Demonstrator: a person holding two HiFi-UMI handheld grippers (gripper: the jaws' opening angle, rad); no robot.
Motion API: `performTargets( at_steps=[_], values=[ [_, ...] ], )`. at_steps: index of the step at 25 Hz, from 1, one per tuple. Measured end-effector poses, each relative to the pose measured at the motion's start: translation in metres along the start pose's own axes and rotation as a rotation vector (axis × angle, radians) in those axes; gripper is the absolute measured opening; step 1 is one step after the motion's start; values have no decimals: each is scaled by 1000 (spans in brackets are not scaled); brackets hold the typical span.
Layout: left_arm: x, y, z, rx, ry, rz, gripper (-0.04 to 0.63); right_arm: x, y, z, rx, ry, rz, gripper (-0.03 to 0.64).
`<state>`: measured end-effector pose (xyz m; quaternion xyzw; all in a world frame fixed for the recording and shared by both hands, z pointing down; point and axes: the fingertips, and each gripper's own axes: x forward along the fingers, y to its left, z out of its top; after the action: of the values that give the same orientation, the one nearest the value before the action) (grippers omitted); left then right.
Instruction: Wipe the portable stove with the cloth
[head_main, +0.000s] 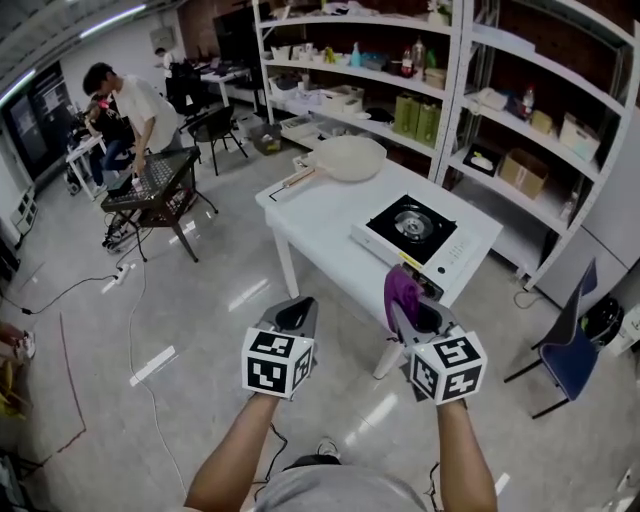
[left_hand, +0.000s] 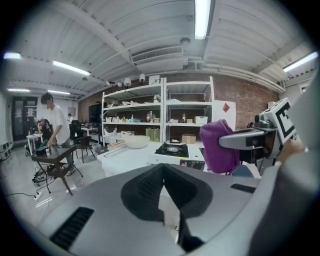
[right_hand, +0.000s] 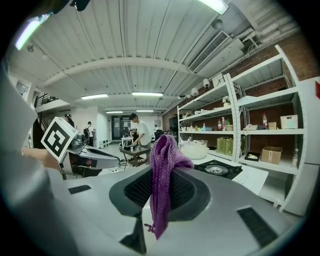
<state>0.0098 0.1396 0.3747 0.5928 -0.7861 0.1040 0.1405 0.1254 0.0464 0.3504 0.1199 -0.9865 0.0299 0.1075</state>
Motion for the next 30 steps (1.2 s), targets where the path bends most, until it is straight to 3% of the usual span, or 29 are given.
performTargets(
  at_steps=[9, 20, 30],
  values=[
    [49, 35, 3, 9, 15, -76, 3, 46, -20, -3, 16, 27, -71, 64],
    [116, 9, 12, 42, 26, -211, 3, 47, -79, -7, 30, 35, -199, 64],
    [196, -18, 37, 89, 33, -302, 3, 56, -165, -9, 57, 33, -304, 64]
  ],
)
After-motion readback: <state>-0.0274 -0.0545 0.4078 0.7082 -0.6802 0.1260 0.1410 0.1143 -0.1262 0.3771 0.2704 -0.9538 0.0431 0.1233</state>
